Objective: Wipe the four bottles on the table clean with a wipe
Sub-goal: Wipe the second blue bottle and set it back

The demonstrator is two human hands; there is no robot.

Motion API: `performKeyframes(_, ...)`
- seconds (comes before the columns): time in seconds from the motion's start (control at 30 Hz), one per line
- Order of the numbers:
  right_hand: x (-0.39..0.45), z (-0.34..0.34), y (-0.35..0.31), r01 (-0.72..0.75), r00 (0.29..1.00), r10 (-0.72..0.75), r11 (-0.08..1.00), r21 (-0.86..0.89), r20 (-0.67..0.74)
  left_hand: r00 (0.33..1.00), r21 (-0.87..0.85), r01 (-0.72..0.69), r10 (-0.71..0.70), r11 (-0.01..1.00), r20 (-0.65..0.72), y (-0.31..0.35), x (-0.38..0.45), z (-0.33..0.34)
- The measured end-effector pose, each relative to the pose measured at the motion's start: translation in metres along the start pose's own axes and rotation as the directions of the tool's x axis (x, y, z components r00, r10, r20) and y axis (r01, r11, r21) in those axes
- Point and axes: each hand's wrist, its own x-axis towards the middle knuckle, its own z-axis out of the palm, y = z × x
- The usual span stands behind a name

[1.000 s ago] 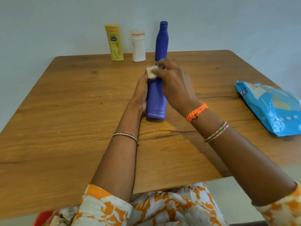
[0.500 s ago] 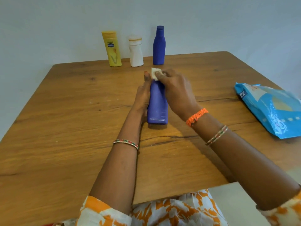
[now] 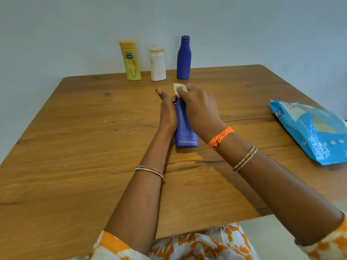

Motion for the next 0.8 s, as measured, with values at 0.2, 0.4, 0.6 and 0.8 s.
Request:
performKeyframes(0.2,0.001,-0.004,-0.011,0.019,0.998,-0.014,0.996,-0.082,0.054,1.000,-0.079,-0.006,0.006,0.997,-0.004,0.002,0.003,-0.004)
performKeyframes(0.4,-0.051,-0.001,0.001,0.188,0.981,-0.196,0.943,0.275,0.002,0.971,-0.254,0.143,-0.186,0.957,-0.152,0.014,0.003,-0.013)
performKeyframes(0.6,-0.050,-0.006,0.004,0.083,0.995,-0.100,0.888,0.452,0.013,0.947,-0.296,0.220,-0.276,0.929,-0.163,0.016,-0.001,-0.009)
performKeyframes(0.8,-0.056,-0.008,-0.009,0.146,0.989,-0.124,0.905,0.401,-0.079,0.847,-0.326,0.276,-0.389,0.904,-0.362,0.020,0.010,-0.034)
